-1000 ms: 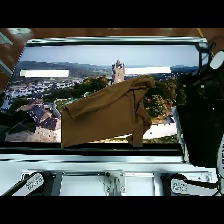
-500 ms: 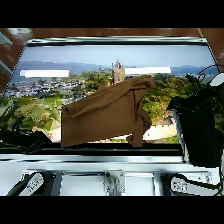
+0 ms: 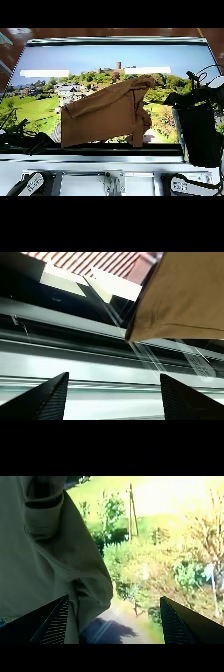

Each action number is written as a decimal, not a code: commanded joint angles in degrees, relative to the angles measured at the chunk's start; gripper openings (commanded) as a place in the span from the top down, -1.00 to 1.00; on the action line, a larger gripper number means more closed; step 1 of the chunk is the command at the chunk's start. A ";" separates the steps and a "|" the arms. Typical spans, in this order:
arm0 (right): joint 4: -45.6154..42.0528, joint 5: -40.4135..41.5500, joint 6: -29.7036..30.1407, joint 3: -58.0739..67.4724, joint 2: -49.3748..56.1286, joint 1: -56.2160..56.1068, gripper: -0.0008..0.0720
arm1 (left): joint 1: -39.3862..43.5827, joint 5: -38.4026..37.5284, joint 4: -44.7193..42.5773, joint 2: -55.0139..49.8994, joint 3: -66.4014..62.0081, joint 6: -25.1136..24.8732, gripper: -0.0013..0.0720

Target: Fold the shirts.

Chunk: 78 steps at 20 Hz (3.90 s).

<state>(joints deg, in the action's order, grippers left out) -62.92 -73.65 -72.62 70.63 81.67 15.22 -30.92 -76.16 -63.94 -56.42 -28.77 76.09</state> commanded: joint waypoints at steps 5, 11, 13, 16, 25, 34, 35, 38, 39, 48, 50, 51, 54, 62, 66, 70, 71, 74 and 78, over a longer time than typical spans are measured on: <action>0.37 0.57 -0.74 -0.07 -0.04 -0.04 -0.89 | 11.74 12.46 4.92 -5.70 0.68 1.70 -0.98; 0.52 0.39 -0.87 -0.07 -0.04 -0.04 -0.89 | 19.39 18.29 6.34 -13.42 0.66 3.61 -0.98; 0.52 0.37 -1.22 -0.07 -0.04 -0.04 -0.89 | 20.04 20.22 10.27 -15.28 0.66 3.58 -0.96; -2.05 0.59 -2.60 -0.74 0.96 -0.04 -0.89 | 21.88 22.01 15.87 -16.11 0.66 3.02 -0.14; 3.85 -1.29 0.04 -5.84 11.80 -6.14 -0.89 | 23.78 18.67 16.44 -13.81 0.20 2.36 0.84; -4.70 1.57 0.24 -5.99 13.53 -11.23 -0.59 | 23.78 17.07 16.44 -6.29 0.17 2.43 0.84; -4.79 2.12 0.22 -6.34 13.64 -11.47 -0.52 | 23.74 17.09 16.44 -5.73 0.17 2.43 0.84; -2.97 4.92 -0.81 -7.21 13.77 -12.85 -0.51 | 23.67 17.20 16.44 -5.22 -0.55 2.38 0.84; -2.84 5.25 -0.81 -7.21 13.77 -13.81 -0.46 | 23.67 17.20 16.44 -5.20 -1.05 2.38 0.84; -1.46 0.98 0.04 -6.45 1.42 -15.32 0.83 | 23.69 16.48 11.78 2.19 -14.45 0.92 0.85; -1.42 1.29 1.51 -3.21 -6.29 -15.32 0.83 | 23.69 15.37 9.62 7.48 -20.63 0.94 0.85; -1.44 1.73 2.03 -0.50 -10.45 -15.32 0.83 | 23.67 15.23 8.33 10.54 -24.39 0.83 0.85; -1.51 7.85 1.25 9.64 -22.10 -15.32 0.83 | 23.67 15.82 4.70 18.75 -36.04 0.66 0.85; -1.64 22.27 -0.85 22.73 -39.17 -15.32 0.83 | 23.69 23.96 5.01 31.39 -53.42 0.66 0.84; -1.64 22.21 -2.34 25.42 -40.46 -15.32 0.83 | 23.69 23.96 5.01 32.26 -53.57 0.63 0.84; -2.21 21.03 -3.41 29.64 -40.48 -15.32 0.83 | 23.69 24.20 4.98 32.26 -54.95 0.55 0.84; -3.37 20.33 -3.43 30.80 -40.48 -15.32 0.83 | 23.69 24.13 4.92 32.28 -55.30 0.37 0.84; -7.78 13.70 -4.24 34.27 -40.48 -15.32 0.83 | 23.69 22.29 4.96 32.37 -56.11 0.44 0.84; -17.09 3.58 -10.34 37.64 -42.10 -15.32 0.83 | 23.69 17.14 4.98 32.94 -56.92 0.46 0.84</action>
<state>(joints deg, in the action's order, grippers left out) -72.97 -63.40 -79.24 106.06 40.71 -0.05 -7.20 -55.96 -58.96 -23.83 -85.12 76.53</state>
